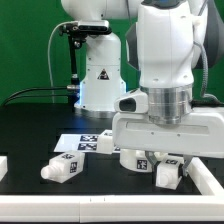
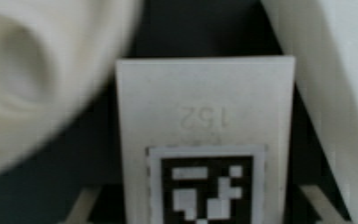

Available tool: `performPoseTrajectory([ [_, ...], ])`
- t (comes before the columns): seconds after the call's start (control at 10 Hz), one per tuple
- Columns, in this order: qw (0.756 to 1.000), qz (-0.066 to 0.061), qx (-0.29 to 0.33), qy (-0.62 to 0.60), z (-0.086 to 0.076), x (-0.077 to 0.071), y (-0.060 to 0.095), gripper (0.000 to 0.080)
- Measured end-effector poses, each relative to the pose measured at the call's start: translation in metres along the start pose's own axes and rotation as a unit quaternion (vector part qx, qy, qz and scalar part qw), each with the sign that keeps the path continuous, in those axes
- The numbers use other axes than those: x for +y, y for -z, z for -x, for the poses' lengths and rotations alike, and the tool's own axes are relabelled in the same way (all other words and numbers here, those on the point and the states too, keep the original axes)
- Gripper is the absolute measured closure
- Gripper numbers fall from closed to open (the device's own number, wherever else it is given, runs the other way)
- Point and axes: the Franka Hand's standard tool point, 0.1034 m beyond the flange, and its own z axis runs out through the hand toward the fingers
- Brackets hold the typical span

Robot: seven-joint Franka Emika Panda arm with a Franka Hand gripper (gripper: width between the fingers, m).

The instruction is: Assemble stool

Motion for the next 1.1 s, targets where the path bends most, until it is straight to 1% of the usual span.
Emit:
performPoseTrajectory([
  [0.1,1.0,0.0,-0.002,0.0,-0.002,-0.001,0.001,0.0468],
  [0.3,1.0,-0.003,-0.004,0.0,-0.013,-0.011,0.012,0.0468],
  [0.4,1.0,-0.003,-0.009,0.015,-0.017,-0.013,0.024,0.0468],
  [0.5,0.999,-0.003,-0.013,0.038,-0.019,-0.011,0.044,0.0468],
  [0.6,0.997,-0.003,-0.017,0.078,-0.017,-0.002,0.062,0.0468],
  [0.7,0.995,-0.007,-0.014,0.101,-0.015,0.014,0.075,0.0468],
  [0.8,0.995,-0.009,-0.014,0.103,-0.011,0.027,0.08,0.0468],
  [0.9,0.995,-0.011,-0.012,0.102,-0.013,0.024,0.082,0.0468],
  [1.1,0.994,-0.01,-0.013,0.103,-0.012,0.024,0.081,0.0466],
])
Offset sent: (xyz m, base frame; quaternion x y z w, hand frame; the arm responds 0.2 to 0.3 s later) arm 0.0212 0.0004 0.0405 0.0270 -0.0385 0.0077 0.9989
